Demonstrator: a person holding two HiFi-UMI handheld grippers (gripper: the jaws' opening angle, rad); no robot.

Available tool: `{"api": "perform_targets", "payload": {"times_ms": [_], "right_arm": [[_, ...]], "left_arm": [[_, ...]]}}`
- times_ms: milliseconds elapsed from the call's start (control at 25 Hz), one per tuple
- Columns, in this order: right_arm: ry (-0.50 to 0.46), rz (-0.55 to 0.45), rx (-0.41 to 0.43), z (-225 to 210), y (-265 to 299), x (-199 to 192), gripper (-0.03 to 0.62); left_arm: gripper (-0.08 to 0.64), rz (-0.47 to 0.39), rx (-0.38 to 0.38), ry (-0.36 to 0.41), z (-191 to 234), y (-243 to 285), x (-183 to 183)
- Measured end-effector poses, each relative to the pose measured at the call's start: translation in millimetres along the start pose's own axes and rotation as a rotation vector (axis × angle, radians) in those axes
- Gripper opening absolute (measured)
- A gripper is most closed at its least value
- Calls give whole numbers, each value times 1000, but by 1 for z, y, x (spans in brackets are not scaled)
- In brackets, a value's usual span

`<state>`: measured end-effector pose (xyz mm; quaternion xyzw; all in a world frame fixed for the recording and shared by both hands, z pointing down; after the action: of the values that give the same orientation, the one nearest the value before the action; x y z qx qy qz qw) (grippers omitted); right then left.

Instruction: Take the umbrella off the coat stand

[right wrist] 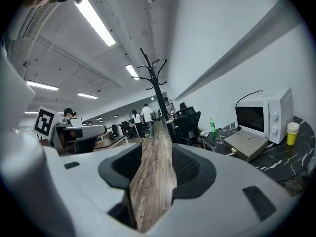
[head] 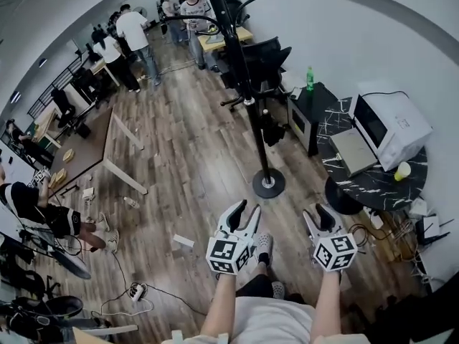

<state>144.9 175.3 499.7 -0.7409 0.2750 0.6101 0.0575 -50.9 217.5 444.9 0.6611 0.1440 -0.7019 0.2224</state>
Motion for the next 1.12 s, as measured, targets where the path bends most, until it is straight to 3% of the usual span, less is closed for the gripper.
{"api": "perform_targets", "payload": {"times_ms": [640, 1120], "right_arm": [[26, 25, -23, -24, 104, 20, 202], [-60, 4, -22, -16, 222, 100, 204]], "left_arm": [[158, 49, -40, -7, 75, 96, 10], [158, -47, -73, -43, 181, 171, 58]]}}
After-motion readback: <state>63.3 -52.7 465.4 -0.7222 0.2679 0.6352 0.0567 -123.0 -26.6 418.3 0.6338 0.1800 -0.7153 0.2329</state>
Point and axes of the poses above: the fingertips, and each gripper's own axes: y forward along the fingers, z to its left, x out of its top, the point moved 3 cm from there along -y, backward along the fingers, and after that the axes turned 15 degrees about -x, right-handed, at the moved point
